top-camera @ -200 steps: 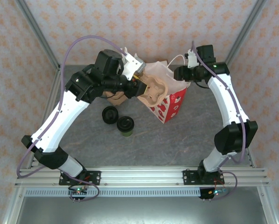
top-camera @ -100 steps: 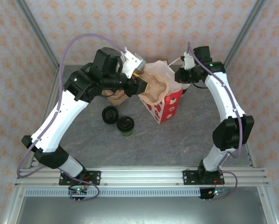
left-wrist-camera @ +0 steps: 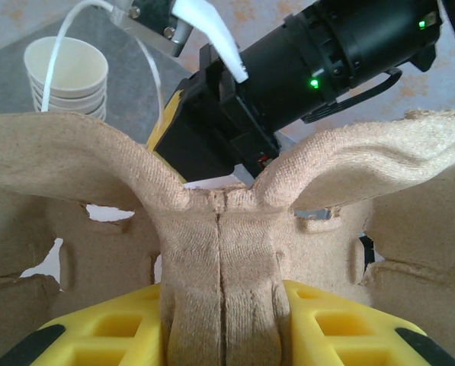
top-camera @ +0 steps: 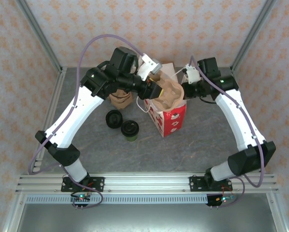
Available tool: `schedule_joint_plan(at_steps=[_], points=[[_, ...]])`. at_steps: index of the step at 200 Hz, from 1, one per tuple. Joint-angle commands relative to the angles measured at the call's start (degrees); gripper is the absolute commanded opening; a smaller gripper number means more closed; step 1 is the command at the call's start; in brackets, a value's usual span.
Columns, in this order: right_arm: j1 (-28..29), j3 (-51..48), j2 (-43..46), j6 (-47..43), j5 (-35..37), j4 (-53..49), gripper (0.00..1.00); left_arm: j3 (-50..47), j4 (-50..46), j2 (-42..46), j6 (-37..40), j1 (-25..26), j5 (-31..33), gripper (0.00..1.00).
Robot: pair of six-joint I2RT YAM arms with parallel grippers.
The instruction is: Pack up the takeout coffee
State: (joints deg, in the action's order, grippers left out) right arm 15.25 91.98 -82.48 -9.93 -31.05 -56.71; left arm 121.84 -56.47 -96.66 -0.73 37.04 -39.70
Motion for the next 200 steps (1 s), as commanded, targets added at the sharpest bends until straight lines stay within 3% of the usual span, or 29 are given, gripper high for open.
schedule_joint_plan(at_steps=[1, 62, 120, 200], points=[[-0.13, -2.1, 4.07, -1.93, 3.48, -1.68, 0.08, 1.87, -1.95, 0.13, -1.41, 0.49, -4.77, 0.35], [1.48, -6.5, 10.62, -5.46, 1.23, -0.2, 0.06, 1.86, -3.82, -2.13, 0.15, 0.43, -9.73, 0.35], [3.21, -7.52, 12.21, -8.17, 1.47, -0.59, 0.06, 3.79, -10.39, -6.29, 8.08, 0.32, -15.57, 0.35], [3.29, -7.83, 14.33, -9.25, -0.18, -0.86, 0.06, 4.74, -17.71, -10.46, 15.13, -1.38, -10.58, 0.34]])
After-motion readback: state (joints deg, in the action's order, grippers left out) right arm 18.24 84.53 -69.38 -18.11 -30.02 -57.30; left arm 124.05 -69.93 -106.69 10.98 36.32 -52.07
